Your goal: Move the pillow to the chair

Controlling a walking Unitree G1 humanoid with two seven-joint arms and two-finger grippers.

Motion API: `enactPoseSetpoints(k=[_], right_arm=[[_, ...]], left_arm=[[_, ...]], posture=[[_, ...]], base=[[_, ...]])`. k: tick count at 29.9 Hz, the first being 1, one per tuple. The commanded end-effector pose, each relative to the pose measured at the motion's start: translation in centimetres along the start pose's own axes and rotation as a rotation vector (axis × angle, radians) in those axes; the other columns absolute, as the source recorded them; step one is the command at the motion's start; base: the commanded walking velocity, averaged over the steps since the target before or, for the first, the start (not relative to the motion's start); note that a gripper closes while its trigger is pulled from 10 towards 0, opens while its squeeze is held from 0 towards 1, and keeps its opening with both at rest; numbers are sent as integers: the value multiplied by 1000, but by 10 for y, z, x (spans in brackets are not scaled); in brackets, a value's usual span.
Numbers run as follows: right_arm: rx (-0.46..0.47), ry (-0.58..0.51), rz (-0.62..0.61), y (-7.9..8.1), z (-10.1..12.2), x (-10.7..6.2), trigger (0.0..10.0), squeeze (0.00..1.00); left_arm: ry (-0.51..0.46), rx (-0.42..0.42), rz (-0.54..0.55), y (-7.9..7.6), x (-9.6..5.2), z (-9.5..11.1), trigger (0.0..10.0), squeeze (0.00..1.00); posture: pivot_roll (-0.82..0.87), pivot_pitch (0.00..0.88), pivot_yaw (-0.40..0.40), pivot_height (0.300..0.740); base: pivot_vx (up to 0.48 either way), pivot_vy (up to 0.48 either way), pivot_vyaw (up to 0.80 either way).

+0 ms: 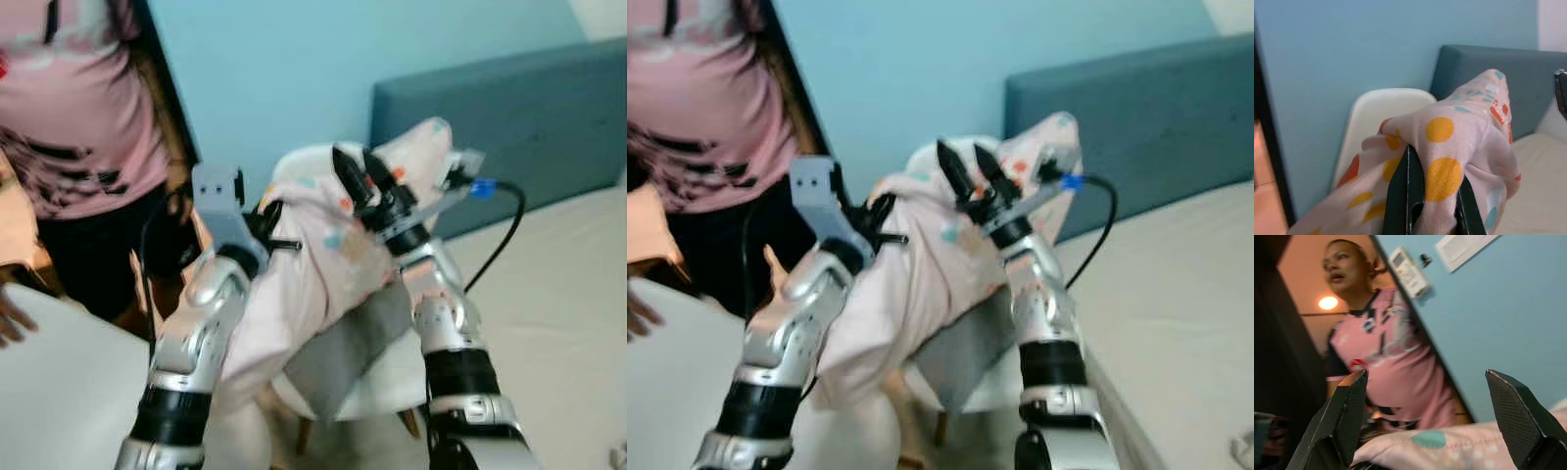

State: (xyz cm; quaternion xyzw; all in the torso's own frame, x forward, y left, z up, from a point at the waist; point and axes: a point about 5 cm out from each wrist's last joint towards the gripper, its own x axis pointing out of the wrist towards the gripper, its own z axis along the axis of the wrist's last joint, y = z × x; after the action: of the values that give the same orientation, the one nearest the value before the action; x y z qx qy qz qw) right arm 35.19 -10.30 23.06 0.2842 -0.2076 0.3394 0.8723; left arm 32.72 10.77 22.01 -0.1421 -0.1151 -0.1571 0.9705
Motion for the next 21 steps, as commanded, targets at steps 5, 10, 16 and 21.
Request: enactPoseSetpoints(k=[5, 10, 16, 21], right_arm=[[0, 26, 15, 3, -5, 0, 10000, 0], [-4, 25, 19, 3, -5, 2, 10000, 0], [-8, 21, 20, 2, -3, 2, 10000, 0], [-3, 27, 21, 2, -4, 2, 10000, 0]], left_arm=[[-131, 17, 2, 1, 0, 24, 10000, 0], [-193, 2, -7, -1, 0, 33, 10000, 0], [-407, 20, 27, 12, -4, 82, 10000, 0], [-400, 55, 74, 25, -8, 86, 10000, 0]], posture=[[11, 0, 57, 740], [6, 0, 57, 740], [5, 0, 56, 740], [17, 0, 48, 740]], base=[[0, 0, 794], [0, 0, 794], [0, 0, 794], [0, 0, 791]])
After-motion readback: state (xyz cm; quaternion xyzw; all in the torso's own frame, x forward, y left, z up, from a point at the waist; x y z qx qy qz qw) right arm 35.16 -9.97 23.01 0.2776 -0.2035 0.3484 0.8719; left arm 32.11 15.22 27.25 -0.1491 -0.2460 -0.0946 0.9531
